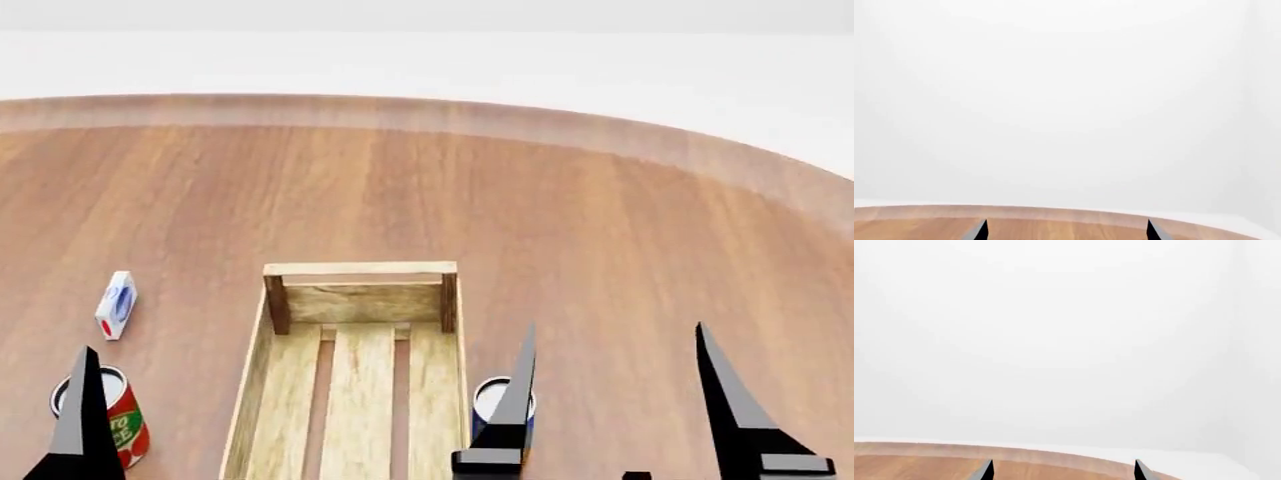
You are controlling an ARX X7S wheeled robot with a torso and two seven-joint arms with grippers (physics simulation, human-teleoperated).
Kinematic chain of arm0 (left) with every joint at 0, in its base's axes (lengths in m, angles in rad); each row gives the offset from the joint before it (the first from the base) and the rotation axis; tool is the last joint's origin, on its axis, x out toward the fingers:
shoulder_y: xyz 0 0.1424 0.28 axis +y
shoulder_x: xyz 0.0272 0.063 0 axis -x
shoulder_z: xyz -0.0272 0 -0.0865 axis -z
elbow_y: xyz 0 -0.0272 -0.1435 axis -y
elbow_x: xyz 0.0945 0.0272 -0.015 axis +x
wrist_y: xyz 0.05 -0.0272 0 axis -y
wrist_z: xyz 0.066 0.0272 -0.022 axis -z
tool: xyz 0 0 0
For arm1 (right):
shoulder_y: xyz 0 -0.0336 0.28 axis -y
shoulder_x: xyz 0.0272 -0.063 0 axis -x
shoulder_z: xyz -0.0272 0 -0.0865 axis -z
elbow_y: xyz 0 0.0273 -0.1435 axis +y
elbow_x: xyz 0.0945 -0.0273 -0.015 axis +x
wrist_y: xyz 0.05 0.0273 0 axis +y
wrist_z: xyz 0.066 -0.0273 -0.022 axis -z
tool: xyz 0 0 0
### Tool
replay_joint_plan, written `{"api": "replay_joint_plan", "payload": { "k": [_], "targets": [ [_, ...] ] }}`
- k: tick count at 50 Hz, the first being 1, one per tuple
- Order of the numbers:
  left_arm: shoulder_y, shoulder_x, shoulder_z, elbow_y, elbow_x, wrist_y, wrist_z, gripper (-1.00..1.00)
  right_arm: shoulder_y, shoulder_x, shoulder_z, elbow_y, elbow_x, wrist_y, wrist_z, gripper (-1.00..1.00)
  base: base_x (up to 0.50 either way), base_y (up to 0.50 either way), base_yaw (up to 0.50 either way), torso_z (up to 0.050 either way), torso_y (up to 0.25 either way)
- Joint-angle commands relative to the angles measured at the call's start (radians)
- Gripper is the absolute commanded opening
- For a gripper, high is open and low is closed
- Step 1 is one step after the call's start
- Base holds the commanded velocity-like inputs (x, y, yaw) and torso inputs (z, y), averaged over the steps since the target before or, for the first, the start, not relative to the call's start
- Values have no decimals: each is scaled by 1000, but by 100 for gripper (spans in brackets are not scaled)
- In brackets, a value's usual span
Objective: Pick up the butter and put it in the tray.
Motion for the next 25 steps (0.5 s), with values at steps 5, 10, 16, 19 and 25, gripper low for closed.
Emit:
{"api": "replay_joint_plan", "payload": {
  "k": [5,10,16,19,25],
  "targets": [
    [-3,-15,7,-7,-16,3,-17,100,-27,-1,53,-9,63,-45,-11,100,0,0,0,0,0],
    [-3,-20,9,-6,-18,4,-23,100,-21,24,16,-7,19,-28,-3,100,0,0,278,0,0],
    [-2,-25,10,-1,-25,2,-31,100,-17,37,-19,-1,3,-23,-7,100,0,0,500,0,0],
    [-7,-29,14,-2,-23,1,-34,100,-15,34,-15,0,25,-25,-14,100,0,0,500,0,0],
    [-1,-32,19,-3,-24,4,-41,100,-18,48,-32,2,22,-29,-24,100,0,0,500,0,0]
  ]
}}
